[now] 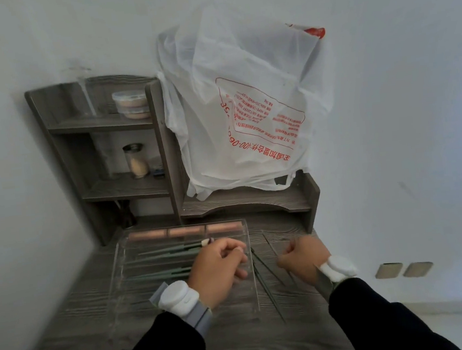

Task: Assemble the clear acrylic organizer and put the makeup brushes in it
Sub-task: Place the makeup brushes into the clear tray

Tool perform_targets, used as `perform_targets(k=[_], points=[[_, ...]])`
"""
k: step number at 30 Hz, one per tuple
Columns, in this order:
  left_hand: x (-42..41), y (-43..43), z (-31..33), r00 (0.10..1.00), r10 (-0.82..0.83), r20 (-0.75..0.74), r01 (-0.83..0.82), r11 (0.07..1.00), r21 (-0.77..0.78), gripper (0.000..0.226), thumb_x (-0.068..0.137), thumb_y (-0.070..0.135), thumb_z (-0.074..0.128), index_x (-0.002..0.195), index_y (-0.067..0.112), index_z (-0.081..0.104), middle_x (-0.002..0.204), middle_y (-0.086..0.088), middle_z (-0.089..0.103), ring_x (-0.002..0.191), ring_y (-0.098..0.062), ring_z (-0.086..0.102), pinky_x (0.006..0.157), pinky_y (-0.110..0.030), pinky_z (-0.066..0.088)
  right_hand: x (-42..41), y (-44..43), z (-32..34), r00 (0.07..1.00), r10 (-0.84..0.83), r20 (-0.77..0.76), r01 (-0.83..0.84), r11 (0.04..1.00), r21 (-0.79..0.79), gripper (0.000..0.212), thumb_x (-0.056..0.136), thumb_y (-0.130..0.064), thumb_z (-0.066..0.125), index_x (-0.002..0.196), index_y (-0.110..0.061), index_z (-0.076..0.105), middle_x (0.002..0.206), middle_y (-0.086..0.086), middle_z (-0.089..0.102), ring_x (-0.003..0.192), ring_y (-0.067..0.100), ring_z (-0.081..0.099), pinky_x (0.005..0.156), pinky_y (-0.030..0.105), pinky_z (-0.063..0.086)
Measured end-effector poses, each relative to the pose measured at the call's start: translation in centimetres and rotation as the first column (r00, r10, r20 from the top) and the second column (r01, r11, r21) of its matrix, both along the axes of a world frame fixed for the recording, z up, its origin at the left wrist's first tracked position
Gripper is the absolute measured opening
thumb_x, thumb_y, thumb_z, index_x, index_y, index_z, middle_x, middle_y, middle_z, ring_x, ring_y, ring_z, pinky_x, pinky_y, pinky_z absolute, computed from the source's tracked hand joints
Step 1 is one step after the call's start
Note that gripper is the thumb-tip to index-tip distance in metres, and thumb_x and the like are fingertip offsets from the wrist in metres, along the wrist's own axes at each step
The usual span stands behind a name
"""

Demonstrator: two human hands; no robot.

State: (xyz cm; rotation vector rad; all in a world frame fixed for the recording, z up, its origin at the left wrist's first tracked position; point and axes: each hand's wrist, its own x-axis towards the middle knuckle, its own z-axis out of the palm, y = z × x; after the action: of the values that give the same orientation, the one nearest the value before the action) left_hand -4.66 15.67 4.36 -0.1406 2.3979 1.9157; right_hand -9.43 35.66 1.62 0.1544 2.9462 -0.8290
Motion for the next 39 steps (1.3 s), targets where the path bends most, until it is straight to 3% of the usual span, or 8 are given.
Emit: perform_targets(k=[7,11,14,18,24,29,35,39], points=[[-0.2,3.0,0.6,0.998,-0.029,0.059,0.011,0.959,0.284,0.019,0.101,0.024,0.05,0.11,0.024,0.067,0.102,-0.003,0.073,0.085,-0.019,0.072,0.078,-0.036,0.057,2.1,-3.5,4.2,0.976,0.103,-0.19,-0.166,0.92,-0.356,0.015,0.068,-0.033,0.07,0.066,-0.019,0.071,0.06,-0.005,0.072,0.054,0.003,0.062,0.06,0.025,0.054],[0.2,2.9,1.2,0.999,0.019,0.041,-0.031,0.95,0.31,0.029,0.103,0.025,0.043,0.101,0.024,0.072,0.092,-0.005,0.077,0.078,-0.019,0.071,0.072,-0.042,0.059,2.4,-4.8,4.1,0.956,0.197,-0.217,-0.267,0.892,-0.364,0.009,0.073,-0.029,0.071,0.068,-0.022,0.073,0.064,0.002,0.073,0.056,0.007,0.062,0.066,0.034,0.058],[0.3,1.8,1.3,0.997,0.048,0.057,-0.063,0.951,0.303,0.028,0.104,0.029,0.041,0.102,0.022,0.068,0.09,-0.006,0.076,0.064,-0.024,0.07,0.052,-0.034,0.052,1.5,-4.2,3.8,0.966,0.166,-0.199,-0.232,0.897,-0.377,0.011,0.075,-0.034,0.077,0.071,-0.024,0.076,0.065,-0.001,0.073,0.057,0.005,0.063,0.063,0.029,0.056],[0.3,0.1,0.8,0.993,0.116,0.035,-0.121,0.966,0.228,0.027,0.103,0.034,0.042,0.104,0.036,0.069,0.08,-0.005,0.065,0.042,-0.01,0.041,0.037,-0.02,0.026,-0.6,-2.7,2.3,0.995,0.043,-0.091,-0.051,0.994,-0.095,0.016,0.074,-0.039,0.071,0.072,-0.024,0.074,0.07,-0.008,0.073,0.07,0.009,0.068,0.066,0.023,0.054],[0.3,-0.1,1.1,0.991,0.118,0.057,-0.129,0.953,0.274,0.026,0.102,0.03,0.046,0.107,0.04,0.07,0.079,-0.002,0.055,0.043,-0.008,0.032,0.04,-0.023,0.021,-0.6,-2.8,-0.4,0.985,0.093,0.148,-0.135,0.943,0.303,0.023,0.068,-0.029,0.063,0.084,-0.016,0.072,0.091,0.005,0.072,0.086,0.027,0.07,0.072,0.029,0.057],[0.0,-0.1,0.8,0.988,0.122,0.092,-0.144,0.944,0.296,0.023,0.102,0.026,0.048,0.107,0.025,0.07,0.079,-0.002,0.056,0.044,-0.008,0.033,0.039,-0.021,0.021,-0.5,-3.1,-0.2,0.964,0.114,0.24,-0.194,0.919,0.344,0.015,0.07,-0.02,0.065,0.06,-0.016,0.055,0.081,0.004,0.064,0.082,0.026,0.069,0.069,0.025,0.053],[0.1,0.3,0.8,0.991,0.081,0.103,-0.112,0.929,0.351,0.022,0.101,0.017,0.049,0.105,0.016,0.071,0.085,-0.006,0.062,0.047,-0.011,0.046,0.037,-0.02,0.028,-0.2,-2.1,0.5,0.971,0.1,0.219,-0.173,0.921,0.348,0.028,0.082,-0.026,0.065,0.104,-0.01,0.072,0.112,0.009,0.071,0.1,0.027,0.068,0.074,0.025,0.047],[0.3,0.2,0.8,0.992,0.069,0.106,-0.106,0.91,0.4,0.023,0.103,0.018,0.047,0.109,0.013,0.068,0.093,-0.012,0.066,0.055,-0.014,0.061,0.044,-0.025,0.047,0.9,-0.8,1.8,0.989,0.032,0.142,-0.059,0.98,0.191,0.031,0.072,-0.042,0.068,0.079,-0.013,0.075,0.078,0.001,0.072,0.072,0.019,0.066,0.06,0.024,0.05]])
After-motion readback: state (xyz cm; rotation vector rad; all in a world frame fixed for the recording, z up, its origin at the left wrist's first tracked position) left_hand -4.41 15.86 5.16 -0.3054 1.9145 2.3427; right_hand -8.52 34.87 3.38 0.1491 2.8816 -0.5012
